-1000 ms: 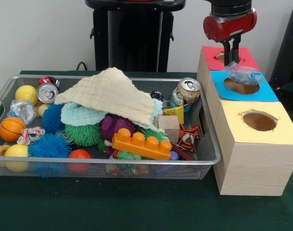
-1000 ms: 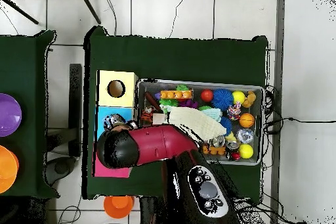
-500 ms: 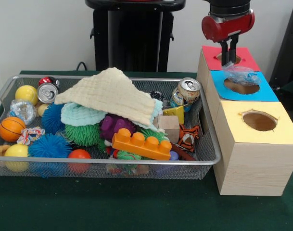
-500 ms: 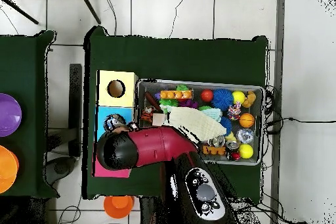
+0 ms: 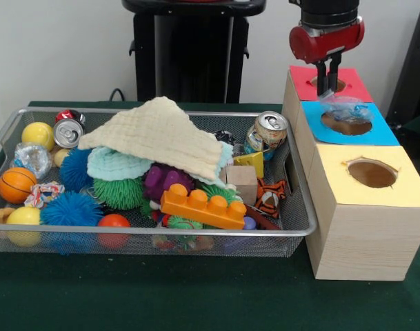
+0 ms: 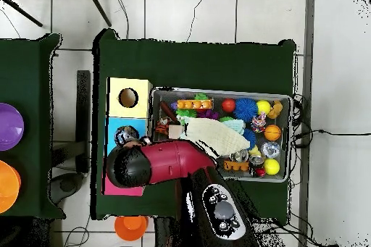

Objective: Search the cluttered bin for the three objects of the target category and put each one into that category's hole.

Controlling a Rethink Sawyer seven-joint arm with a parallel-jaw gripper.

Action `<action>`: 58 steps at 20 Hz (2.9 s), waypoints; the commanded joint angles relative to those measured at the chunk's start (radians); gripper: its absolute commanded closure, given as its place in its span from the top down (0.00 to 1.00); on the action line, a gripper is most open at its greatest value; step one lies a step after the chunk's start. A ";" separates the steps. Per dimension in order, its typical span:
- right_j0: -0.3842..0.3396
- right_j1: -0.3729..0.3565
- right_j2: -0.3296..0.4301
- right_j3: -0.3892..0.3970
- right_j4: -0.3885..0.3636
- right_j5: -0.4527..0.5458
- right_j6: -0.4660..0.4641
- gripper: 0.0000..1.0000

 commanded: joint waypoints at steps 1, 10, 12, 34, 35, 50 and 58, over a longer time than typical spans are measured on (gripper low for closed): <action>-0.008 0.054 -0.021 -0.023 -0.032 0.109 0.075 0.00; -0.010 0.055 -0.019 -0.027 -0.032 0.119 0.068 1.00; -0.008 0.053 -0.022 -0.026 -0.034 0.120 0.070 1.00; 0.031 -0.060 -0.074 -0.073 -0.028 0.161 0.112 1.00; 0.032 -0.062 -0.076 -0.076 -0.028 0.161 0.113 1.00; 0.050 -0.037 -0.092 -0.075 -0.024 0.059 0.117 1.00; 0.009 -0.035 -0.022 -0.045 0.015 -0.058 0.123 1.00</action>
